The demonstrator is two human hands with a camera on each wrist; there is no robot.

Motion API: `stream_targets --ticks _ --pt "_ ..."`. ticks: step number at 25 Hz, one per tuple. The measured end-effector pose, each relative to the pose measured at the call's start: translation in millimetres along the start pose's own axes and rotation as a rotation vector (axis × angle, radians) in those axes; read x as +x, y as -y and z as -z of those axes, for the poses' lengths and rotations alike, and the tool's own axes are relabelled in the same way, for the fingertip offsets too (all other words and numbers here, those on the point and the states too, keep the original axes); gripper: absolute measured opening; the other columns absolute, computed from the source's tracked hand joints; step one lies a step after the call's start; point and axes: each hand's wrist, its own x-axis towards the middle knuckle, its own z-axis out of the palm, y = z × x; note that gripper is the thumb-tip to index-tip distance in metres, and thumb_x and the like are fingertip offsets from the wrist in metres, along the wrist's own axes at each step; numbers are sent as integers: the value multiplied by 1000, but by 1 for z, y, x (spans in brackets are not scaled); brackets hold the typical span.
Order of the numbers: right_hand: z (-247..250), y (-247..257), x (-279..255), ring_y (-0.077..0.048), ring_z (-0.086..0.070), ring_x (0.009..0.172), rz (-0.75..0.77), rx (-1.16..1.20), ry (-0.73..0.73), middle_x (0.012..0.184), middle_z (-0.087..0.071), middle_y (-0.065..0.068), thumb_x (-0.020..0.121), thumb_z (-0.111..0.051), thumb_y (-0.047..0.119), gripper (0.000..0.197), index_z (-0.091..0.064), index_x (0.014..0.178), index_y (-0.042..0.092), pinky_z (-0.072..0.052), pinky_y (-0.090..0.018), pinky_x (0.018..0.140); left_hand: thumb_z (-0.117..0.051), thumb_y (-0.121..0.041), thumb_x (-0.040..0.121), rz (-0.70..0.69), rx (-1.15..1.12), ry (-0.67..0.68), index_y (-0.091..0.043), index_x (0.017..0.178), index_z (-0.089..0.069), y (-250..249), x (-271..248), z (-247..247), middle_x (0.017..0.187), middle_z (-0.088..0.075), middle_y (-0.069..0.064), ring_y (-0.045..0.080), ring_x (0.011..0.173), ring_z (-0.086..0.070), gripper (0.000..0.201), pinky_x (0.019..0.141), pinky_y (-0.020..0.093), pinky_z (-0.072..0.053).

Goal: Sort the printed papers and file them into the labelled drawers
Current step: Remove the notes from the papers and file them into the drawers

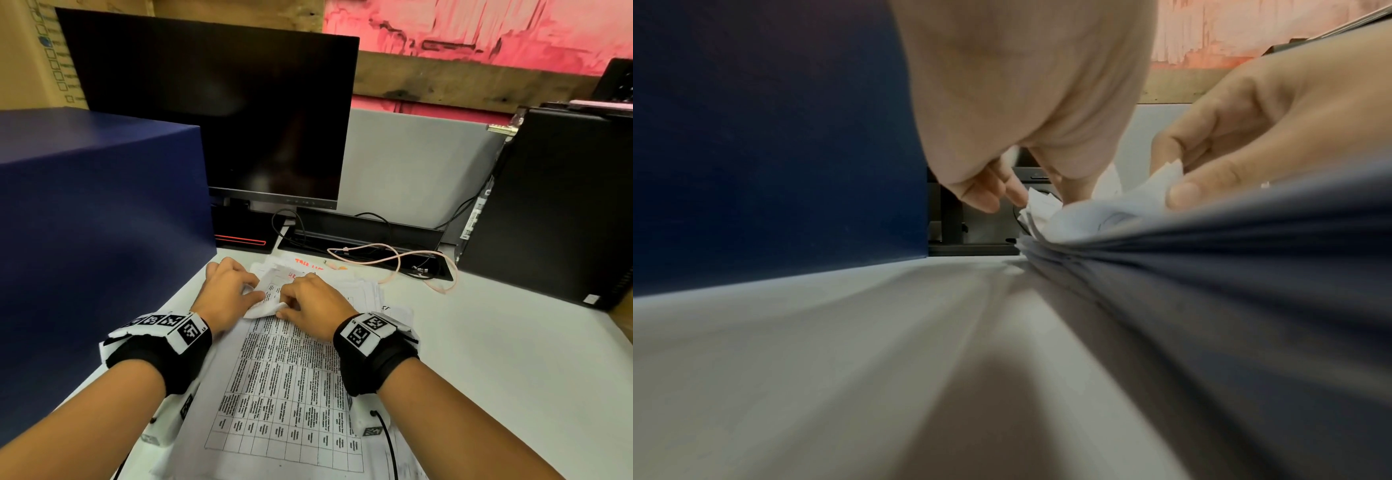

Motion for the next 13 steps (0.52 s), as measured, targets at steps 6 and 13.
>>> stream_targets --ticks 6,13 --pt "4 2 1 -23 -53 99 -54 -94 -187 104 -63 -3 96 -53 30 16 -58 102 15 -39 -33 82 -66 -28 89 -95 -76 32 -35 103 -74 -1 0 0 95 -51 -7 13 100 -33 18 95 28 -33" --pt "2 -3 3 -20 -49 104 -157 15 -186 101 -66 -3 88 -66 36 33 -54 116 22 -40 -32 80 -61 -36 91 -102 -283 136 -24 83 -74 -15 -8 6 74 -67 -11 -2 67 -58 19 62 9 -40"
